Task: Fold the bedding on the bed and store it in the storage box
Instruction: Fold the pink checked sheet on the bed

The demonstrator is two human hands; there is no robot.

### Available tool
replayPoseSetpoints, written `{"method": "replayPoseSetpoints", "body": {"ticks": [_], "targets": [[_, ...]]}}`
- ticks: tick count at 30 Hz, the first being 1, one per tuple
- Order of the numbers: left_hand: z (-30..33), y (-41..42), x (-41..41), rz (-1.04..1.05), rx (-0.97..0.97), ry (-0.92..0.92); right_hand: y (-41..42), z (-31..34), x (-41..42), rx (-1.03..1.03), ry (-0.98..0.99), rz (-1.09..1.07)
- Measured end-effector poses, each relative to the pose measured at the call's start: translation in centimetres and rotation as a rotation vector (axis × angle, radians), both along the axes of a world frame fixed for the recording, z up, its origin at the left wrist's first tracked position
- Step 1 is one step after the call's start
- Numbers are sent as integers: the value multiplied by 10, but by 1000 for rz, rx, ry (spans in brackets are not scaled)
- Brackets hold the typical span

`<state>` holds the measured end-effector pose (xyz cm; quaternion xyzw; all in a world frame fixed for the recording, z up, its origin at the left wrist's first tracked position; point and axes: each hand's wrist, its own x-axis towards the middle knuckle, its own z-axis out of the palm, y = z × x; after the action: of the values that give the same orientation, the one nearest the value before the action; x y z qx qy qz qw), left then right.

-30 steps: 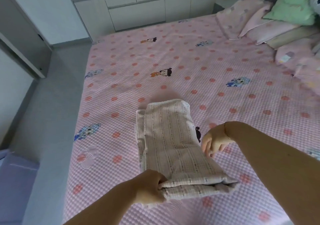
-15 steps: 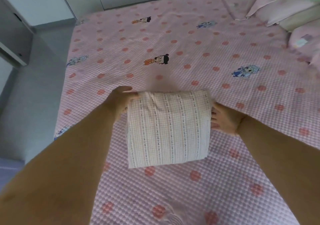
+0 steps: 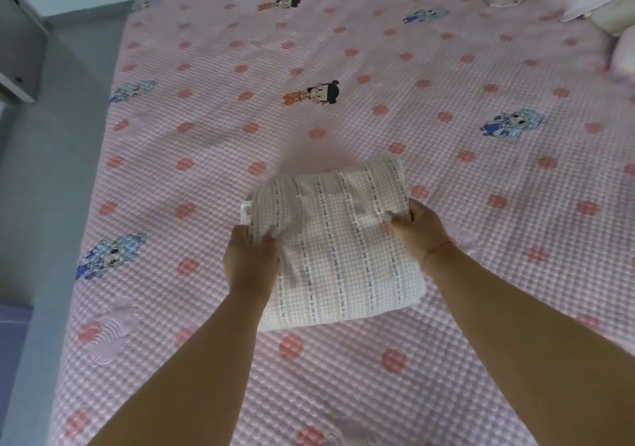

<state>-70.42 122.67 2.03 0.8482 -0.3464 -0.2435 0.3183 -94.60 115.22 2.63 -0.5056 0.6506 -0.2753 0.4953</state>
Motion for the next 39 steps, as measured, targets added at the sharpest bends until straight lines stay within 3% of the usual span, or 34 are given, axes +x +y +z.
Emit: {"method": "replayPoseSetpoints", "body": {"ticks": [2, 3, 6, 7, 9, 11, 12, 15, 17, 19, 22, 26, 30, 33, 39], "targets": [[8, -5, 0, 137, -207, 4, -12, 9, 10, -112, 2, -116], [6, -10, 2, 172, -211, -14, -18, 11, 19, -154, 82, -154], [-8, -26, 7, 201, 140, -123, -21, 4, 41, -167, 615, -79], [-12, -28, 4, 144, 259, -197, -16, -3, 46, -191, 752, 28], [-20, -25, -12, -116, 312, -377, -4, -20, 53, -200, 847, 292], [-39, -13, -25, -404, 367, -445, 2, -40, 52, -93, 802, 484], [-50, -9, -24, -457, 450, -396, 2, -51, 48, -38, 770, 544], [-75, -7, -8, -346, 630, -193, -8, -73, 45, 16, 724, 536], [-81, -14, -4, -272, 636, -171, -20, -79, 46, 124, 630, 276], [-77, -19, -5, -142, 602, -168, -29, -85, 46, 248, 520, 6], [-70, -21, -7, 21, 471, -56, -31, -88, 41, 285, 345, -114], [-56, -9, 1, 207, 227, 493, -18, -78, 35, 332, 157, -167], [-31, 18, 10, 208, 147, 733, 8, -60, 30, 455, -78, -199], [-7, 40, 22, 228, 97, 824, 29, -37, 33, 507, -156, -128], [64, 96, 58, 243, 7, 834, 76, 38, 73, 464, -276, -84]]}}
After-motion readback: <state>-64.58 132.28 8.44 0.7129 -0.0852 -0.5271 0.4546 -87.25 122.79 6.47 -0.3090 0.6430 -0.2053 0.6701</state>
